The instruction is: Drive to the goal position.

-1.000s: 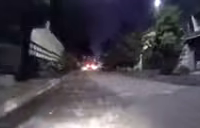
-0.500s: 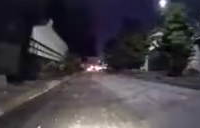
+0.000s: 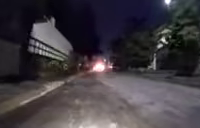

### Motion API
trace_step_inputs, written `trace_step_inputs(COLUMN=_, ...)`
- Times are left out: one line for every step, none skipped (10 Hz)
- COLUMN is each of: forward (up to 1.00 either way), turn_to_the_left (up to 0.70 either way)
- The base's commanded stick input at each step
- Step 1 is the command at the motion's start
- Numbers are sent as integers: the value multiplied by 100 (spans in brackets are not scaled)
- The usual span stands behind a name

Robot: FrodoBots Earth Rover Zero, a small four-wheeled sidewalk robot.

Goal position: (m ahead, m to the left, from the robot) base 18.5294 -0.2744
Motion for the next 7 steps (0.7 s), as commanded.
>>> trace_step_inputs(forward=85, turn_to_the_left=2)
trace_step_inputs(forward=85, turn_to_the_left=2)
trace_step_inputs(forward=85, turn_to_the_left=2)
trace_step_inputs(forward=85, turn_to_the_left=2)
trace_step_inputs(forward=85, turn_to_the_left=2)
trace_step_inputs(forward=85, turn_to_the_left=2)
trace_step_inputs(forward=85, turn_to_the_left=2)
